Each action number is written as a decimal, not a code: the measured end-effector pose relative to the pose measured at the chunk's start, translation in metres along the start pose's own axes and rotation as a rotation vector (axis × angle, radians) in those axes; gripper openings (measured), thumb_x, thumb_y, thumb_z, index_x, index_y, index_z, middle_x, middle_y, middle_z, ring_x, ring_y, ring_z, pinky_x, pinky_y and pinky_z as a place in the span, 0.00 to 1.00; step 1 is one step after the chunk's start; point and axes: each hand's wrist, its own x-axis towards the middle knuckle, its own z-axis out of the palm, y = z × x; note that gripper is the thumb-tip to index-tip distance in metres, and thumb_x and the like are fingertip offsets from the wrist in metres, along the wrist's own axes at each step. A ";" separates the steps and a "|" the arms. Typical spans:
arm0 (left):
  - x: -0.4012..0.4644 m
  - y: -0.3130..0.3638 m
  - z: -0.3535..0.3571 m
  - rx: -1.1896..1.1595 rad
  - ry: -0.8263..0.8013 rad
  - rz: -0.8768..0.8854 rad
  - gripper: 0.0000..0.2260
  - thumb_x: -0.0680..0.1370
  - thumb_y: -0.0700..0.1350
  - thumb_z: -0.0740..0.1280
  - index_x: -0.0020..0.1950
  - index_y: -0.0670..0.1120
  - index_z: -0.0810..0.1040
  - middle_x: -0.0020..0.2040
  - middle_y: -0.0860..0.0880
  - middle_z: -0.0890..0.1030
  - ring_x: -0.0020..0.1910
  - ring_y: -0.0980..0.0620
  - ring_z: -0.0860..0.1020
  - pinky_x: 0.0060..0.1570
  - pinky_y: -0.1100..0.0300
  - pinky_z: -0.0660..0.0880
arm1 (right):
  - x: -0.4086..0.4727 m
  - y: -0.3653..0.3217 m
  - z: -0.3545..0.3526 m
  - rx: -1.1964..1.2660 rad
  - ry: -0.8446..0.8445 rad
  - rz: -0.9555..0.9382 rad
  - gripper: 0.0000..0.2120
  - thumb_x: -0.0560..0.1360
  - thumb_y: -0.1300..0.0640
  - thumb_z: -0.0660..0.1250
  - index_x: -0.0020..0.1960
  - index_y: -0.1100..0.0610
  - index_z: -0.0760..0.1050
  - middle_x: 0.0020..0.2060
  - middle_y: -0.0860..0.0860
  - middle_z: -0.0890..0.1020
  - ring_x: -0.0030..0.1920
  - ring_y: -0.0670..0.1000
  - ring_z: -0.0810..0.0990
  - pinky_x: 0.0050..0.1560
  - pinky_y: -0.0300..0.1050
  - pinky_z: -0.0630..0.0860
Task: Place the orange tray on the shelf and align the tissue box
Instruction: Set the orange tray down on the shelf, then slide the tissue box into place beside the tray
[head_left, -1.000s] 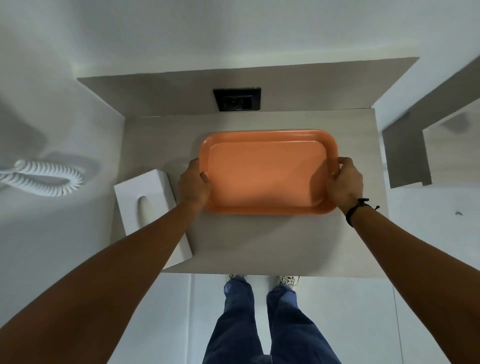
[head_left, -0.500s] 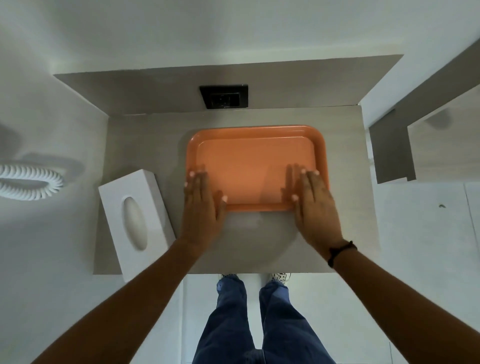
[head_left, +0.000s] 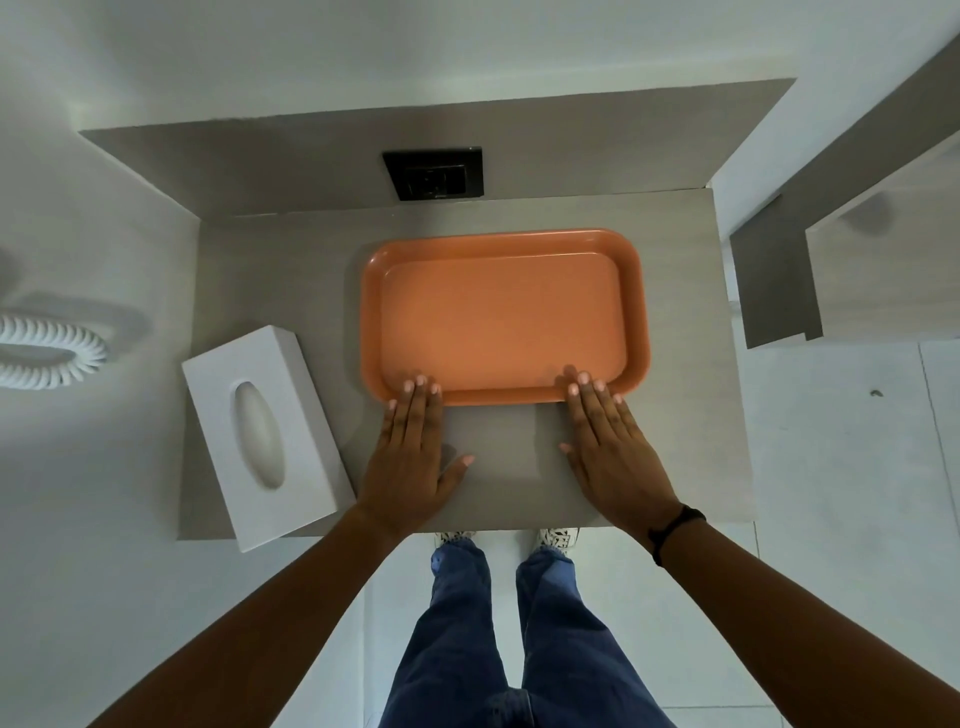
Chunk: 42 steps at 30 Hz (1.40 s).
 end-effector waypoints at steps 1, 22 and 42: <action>0.002 -0.001 0.000 0.002 0.006 0.002 0.43 0.85 0.68 0.53 0.88 0.36 0.52 0.89 0.36 0.52 0.89 0.37 0.51 0.87 0.40 0.55 | 0.002 0.000 0.000 -0.001 0.003 0.002 0.34 0.89 0.46 0.55 0.88 0.64 0.53 0.88 0.63 0.57 0.87 0.63 0.59 0.86 0.62 0.64; 0.055 -0.017 -0.006 -0.010 0.031 -0.009 0.46 0.85 0.69 0.54 0.88 0.36 0.48 0.89 0.36 0.49 0.89 0.37 0.48 0.87 0.40 0.52 | 0.057 0.007 -0.020 0.006 -0.018 0.026 0.33 0.89 0.49 0.57 0.87 0.65 0.53 0.88 0.63 0.57 0.87 0.64 0.58 0.86 0.63 0.63; -0.045 -0.090 -0.049 -0.072 0.229 -0.692 0.48 0.81 0.74 0.57 0.89 0.43 0.49 0.89 0.35 0.51 0.88 0.32 0.49 0.87 0.37 0.49 | 0.130 -0.175 -0.020 0.122 -0.068 -0.547 0.37 0.88 0.40 0.55 0.87 0.64 0.58 0.87 0.62 0.61 0.88 0.61 0.59 0.88 0.57 0.57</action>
